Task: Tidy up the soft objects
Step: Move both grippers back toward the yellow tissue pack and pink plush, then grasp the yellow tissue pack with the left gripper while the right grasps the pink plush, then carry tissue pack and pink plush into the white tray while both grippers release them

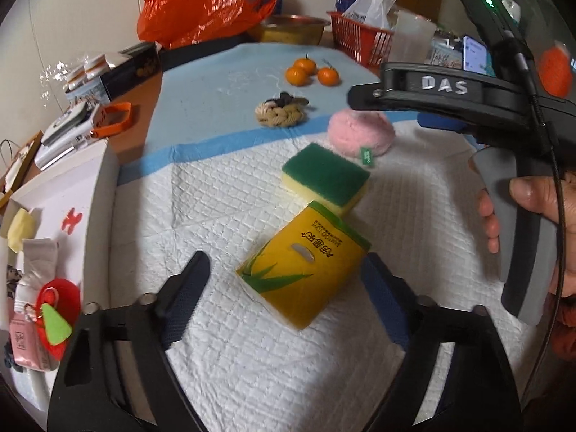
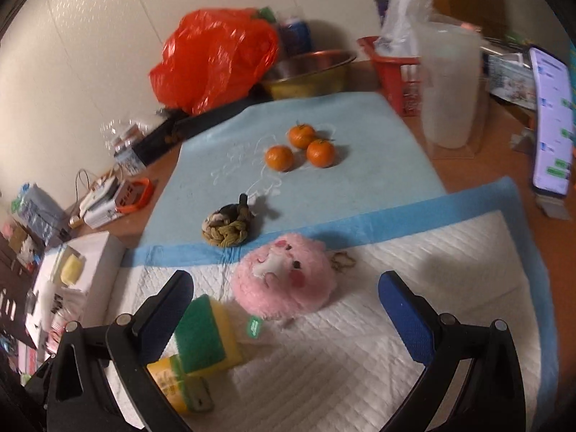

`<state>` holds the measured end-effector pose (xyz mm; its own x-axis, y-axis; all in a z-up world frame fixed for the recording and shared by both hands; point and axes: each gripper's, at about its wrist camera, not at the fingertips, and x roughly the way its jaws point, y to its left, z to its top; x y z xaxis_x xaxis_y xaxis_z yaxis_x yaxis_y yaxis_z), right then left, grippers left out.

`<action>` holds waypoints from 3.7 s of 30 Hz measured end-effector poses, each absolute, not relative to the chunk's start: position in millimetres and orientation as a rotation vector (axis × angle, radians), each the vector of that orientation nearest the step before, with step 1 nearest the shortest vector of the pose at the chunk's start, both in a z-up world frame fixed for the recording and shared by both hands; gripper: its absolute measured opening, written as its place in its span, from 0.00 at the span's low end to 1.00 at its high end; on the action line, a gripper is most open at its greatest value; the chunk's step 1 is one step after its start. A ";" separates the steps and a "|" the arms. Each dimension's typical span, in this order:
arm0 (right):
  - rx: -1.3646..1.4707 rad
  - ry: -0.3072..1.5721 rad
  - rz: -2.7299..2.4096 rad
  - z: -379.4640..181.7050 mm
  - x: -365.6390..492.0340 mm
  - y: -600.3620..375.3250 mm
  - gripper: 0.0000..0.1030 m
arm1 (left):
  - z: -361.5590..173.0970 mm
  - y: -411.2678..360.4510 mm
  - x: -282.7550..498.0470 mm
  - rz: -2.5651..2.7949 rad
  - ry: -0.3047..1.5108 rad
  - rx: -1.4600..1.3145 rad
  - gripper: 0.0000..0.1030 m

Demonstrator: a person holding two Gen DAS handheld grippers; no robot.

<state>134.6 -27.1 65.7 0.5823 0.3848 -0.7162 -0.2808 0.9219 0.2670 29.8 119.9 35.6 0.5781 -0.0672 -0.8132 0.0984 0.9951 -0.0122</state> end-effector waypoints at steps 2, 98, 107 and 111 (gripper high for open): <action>0.096 0.874 0.393 59.4 139.0 -17.5 1.00 | 30.1 121.5 35.0 -0.094 0.963 0.036 0.79; -0.015 0.700 0.833 136.8 13.0 217.7 0.66 | 149.1 427.6 -103.9 0.410 0.623 -0.353 0.57; -0.041 0.782 0.759 100.8 27.4 245.0 0.68 | 100.7 439.0 -91.6 0.392 0.733 -0.357 0.57; -0.052 0.736 0.744 101.2 27.1 248.7 0.90 | 97.7 437.6 -89.2 0.418 0.717 -0.304 0.95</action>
<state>27.1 248.7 101.2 0.5006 0.5976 -0.6263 -0.6324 0.7465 0.2068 -89.2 437.6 97.7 0.6773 0.2633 -0.6870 -0.4673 0.8752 -0.1253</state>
